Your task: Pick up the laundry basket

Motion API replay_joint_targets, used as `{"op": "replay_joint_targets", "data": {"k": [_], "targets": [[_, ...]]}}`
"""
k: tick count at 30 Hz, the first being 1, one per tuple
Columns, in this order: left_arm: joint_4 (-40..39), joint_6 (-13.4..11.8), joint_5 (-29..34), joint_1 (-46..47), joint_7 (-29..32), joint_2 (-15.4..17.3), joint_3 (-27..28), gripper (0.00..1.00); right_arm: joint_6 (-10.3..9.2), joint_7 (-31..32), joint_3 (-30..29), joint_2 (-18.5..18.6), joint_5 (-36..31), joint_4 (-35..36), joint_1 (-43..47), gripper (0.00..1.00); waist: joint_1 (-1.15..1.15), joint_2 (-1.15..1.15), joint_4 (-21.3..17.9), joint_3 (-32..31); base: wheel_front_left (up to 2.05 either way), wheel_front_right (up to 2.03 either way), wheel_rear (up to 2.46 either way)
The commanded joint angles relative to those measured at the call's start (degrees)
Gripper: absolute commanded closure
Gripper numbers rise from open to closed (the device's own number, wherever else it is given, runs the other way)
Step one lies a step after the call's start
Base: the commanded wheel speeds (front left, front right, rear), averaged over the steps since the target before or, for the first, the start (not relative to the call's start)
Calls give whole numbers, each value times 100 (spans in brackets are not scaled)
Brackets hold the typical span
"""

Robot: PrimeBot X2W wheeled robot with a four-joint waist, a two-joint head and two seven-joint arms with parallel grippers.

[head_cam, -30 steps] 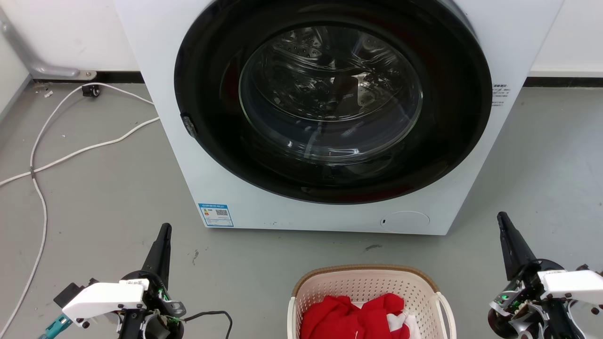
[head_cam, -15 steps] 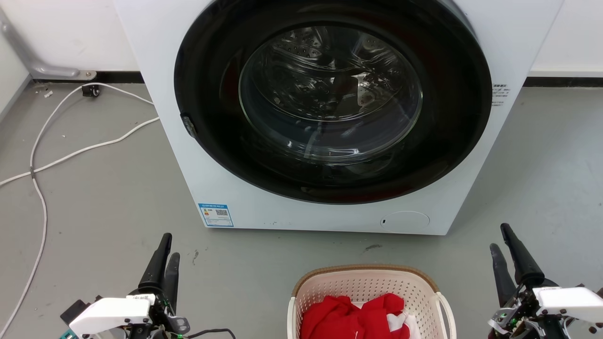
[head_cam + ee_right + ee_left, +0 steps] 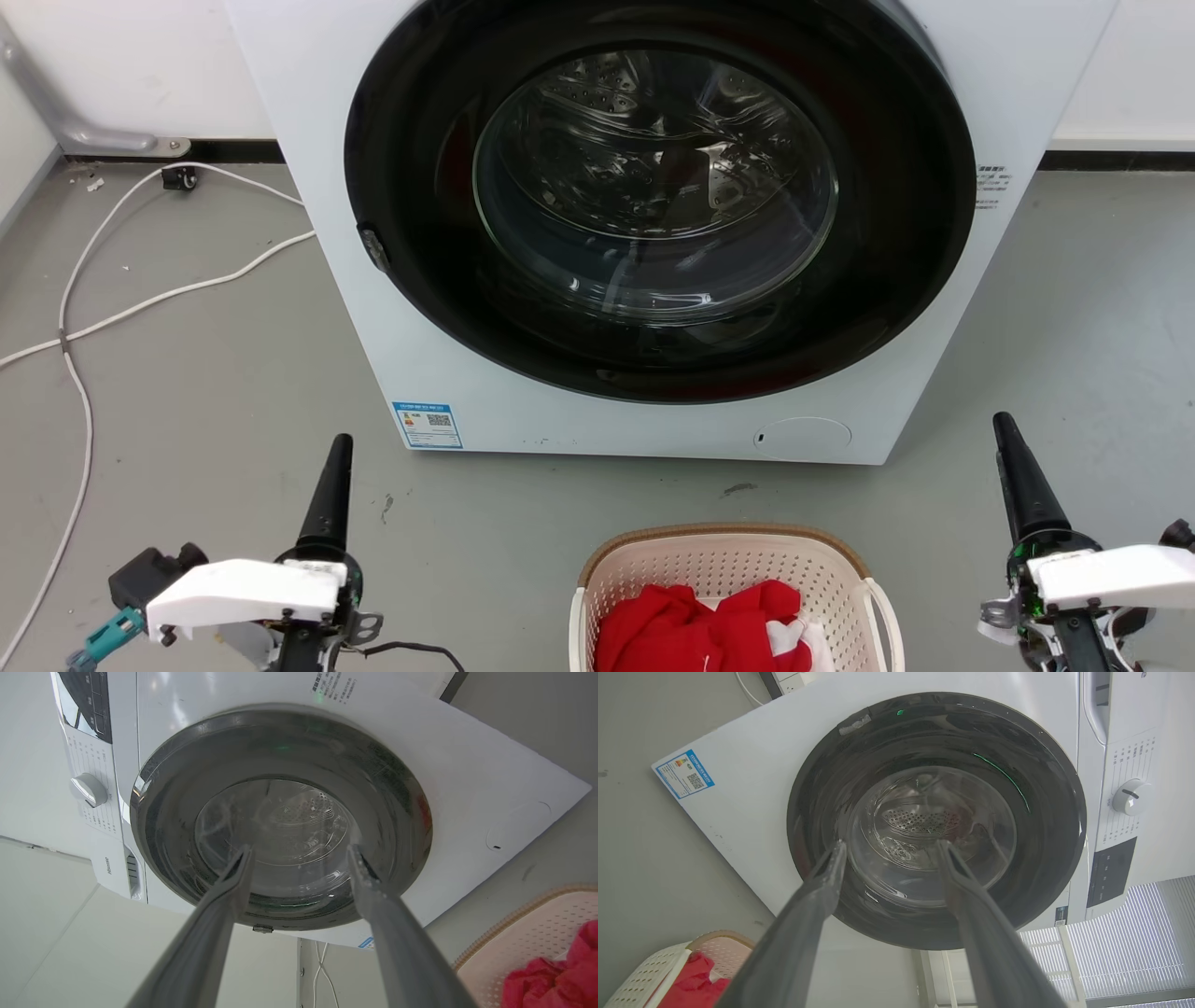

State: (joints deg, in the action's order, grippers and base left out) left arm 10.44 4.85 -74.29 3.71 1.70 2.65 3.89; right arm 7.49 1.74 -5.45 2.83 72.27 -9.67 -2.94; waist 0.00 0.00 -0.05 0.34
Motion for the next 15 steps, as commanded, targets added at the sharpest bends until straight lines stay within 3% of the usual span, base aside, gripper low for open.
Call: {"op": "replay_joint_targets", "data": {"k": [1, 15], "targets": [[-170, -53, 272, 73, -70, 15, -52, 0, 0, -70, 32, 8, -315, 193, 0, 0, 0, 0, 0, 0, 0, 0, 0], [-462, -374, 1865, 8, -390, 17, -417, 0, 0, -393, 194, 8, -2091, 635, 198, 0, 0, 0, 2, -16, 0, 0, 0]]}}
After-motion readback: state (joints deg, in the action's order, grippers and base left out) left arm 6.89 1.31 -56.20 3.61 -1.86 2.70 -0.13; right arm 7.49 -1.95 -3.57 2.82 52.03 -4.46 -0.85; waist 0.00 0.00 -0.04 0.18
